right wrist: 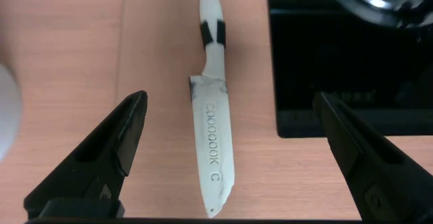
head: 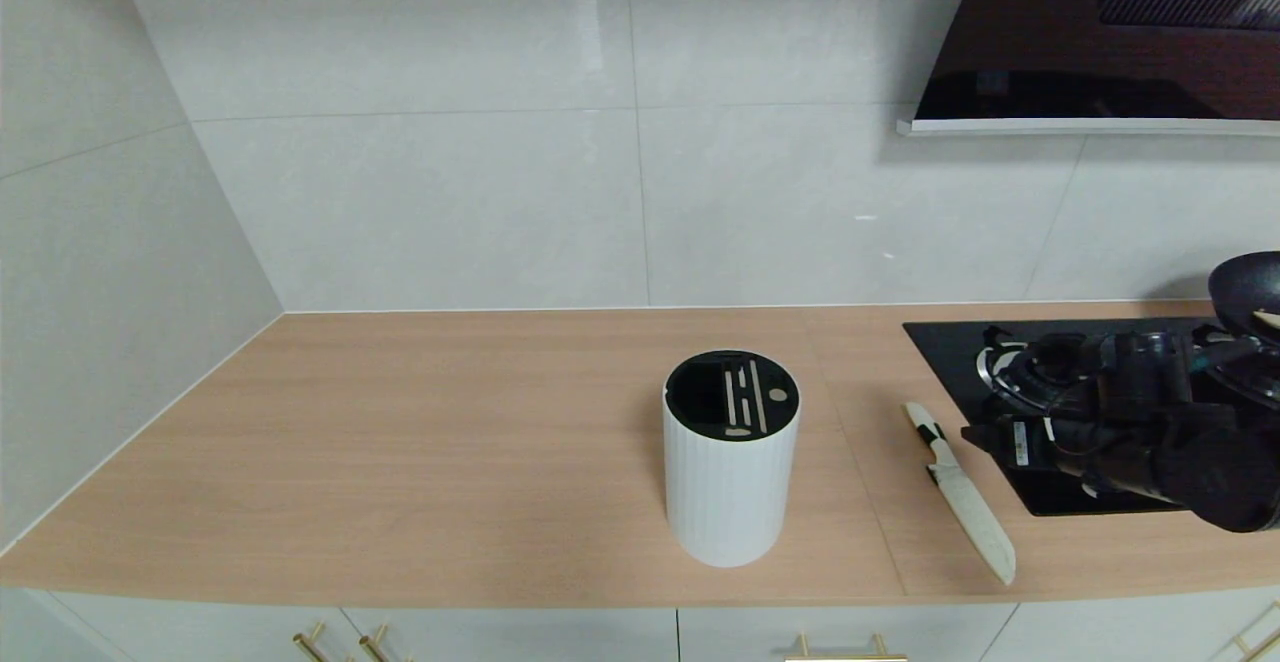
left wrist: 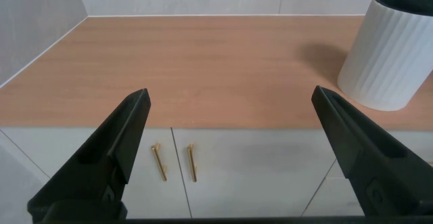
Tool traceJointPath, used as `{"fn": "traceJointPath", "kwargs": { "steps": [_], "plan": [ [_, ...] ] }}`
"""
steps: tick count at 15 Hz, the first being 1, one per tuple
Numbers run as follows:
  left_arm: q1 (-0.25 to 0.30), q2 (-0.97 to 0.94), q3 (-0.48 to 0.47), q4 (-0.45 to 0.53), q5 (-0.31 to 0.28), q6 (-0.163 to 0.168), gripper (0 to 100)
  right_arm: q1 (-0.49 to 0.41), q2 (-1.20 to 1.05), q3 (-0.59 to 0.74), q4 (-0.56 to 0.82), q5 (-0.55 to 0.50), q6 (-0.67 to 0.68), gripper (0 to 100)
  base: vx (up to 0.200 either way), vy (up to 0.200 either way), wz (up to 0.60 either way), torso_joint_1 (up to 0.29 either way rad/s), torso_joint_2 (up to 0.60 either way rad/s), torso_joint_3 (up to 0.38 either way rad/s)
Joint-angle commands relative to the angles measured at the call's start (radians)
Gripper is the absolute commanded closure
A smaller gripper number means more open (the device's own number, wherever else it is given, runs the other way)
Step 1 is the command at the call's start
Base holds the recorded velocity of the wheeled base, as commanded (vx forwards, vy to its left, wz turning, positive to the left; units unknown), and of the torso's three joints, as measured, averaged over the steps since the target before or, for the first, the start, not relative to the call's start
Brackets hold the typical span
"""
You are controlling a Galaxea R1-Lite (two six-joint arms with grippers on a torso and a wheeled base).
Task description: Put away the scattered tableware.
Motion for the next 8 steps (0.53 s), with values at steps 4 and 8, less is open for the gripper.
{"fn": "traceJointPath", "kwargs": {
  "steps": [4, 8],
  "plan": [
    [0.0, 0.0, 0.0, 0.0, 0.0, 0.0, 0, 0.015, 0.136, -0.008, -0.084, -0.006, -0.003, 0, 0.0, 0.0, 0.0, 0.0, 0.0, 0.0],
    [0.0, 0.0, 0.001, 0.0, 0.0, 0.0, 0, 0.019, 0.209, -0.018, -0.158, -0.006, -0.003, 0, 0.0, 0.0, 0.0, 0.0, 0.0, 0.0]
  ]
}}
